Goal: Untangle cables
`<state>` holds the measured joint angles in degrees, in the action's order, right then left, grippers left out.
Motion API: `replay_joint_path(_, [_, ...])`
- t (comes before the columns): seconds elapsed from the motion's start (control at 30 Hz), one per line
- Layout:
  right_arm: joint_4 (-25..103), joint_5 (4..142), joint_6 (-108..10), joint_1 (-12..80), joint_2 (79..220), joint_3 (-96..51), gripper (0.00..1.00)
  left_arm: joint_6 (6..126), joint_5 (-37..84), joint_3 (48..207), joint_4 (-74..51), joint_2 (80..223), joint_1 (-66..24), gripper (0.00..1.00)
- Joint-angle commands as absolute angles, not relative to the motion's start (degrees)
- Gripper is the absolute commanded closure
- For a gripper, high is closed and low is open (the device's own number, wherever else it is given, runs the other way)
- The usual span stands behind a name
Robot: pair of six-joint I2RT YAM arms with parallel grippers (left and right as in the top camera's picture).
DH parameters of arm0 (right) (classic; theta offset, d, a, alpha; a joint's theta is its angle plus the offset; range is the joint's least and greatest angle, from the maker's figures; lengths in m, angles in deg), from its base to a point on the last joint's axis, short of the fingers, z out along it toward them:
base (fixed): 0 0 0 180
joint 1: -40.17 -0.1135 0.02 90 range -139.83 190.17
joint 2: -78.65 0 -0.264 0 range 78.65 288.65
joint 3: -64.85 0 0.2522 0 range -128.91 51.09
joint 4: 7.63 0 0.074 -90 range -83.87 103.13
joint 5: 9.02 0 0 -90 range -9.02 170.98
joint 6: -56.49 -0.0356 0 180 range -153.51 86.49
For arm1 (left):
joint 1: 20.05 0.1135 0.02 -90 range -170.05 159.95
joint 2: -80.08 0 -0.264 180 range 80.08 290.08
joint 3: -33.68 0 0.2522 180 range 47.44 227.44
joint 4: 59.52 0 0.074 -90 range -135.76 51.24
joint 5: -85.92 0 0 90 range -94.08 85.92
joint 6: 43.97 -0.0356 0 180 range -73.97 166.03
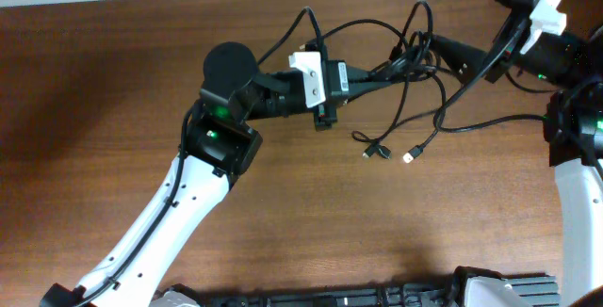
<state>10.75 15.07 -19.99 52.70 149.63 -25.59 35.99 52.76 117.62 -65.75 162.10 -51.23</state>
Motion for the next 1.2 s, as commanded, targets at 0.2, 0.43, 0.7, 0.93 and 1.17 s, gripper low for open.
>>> replay_joint_path(0.2, [17.75, 10.24, -20.47, 52.46, 149.43, -25.96, 0.08, 36.12, 41.31, 118.1, -68.87, 160.75, -52.63, 1.0])
replay_joint_path(0.43, [20.54, 19.76, -20.34, 55.22, 149.43, -25.96, 0.04, 40.62, 41.84, 118.12, -70.29, 160.62, -47.3, 1.0])
replay_joint_path(0.7, [23.23, 17.8, -20.3, 55.5, 151.47, -25.96, 0.03, 46.98, 53.68, 118.1, -78.71, 160.64, -44.43, 1.0])
replay_joint_path(0.93, [23.3, 6.39, -18.68, 52.73, 152.21, -25.96, 0.04, 47.16, 52.26, 118.1, -79.41, 160.64, -44.43, 1.0])
replay_joint_path(1.17, [23.32, 6.56, -16.38, 48.84, 152.21, -25.96, 0.04, 47.16, 50.03, 118.1, -79.39, 160.64, -44.74, 1.0])
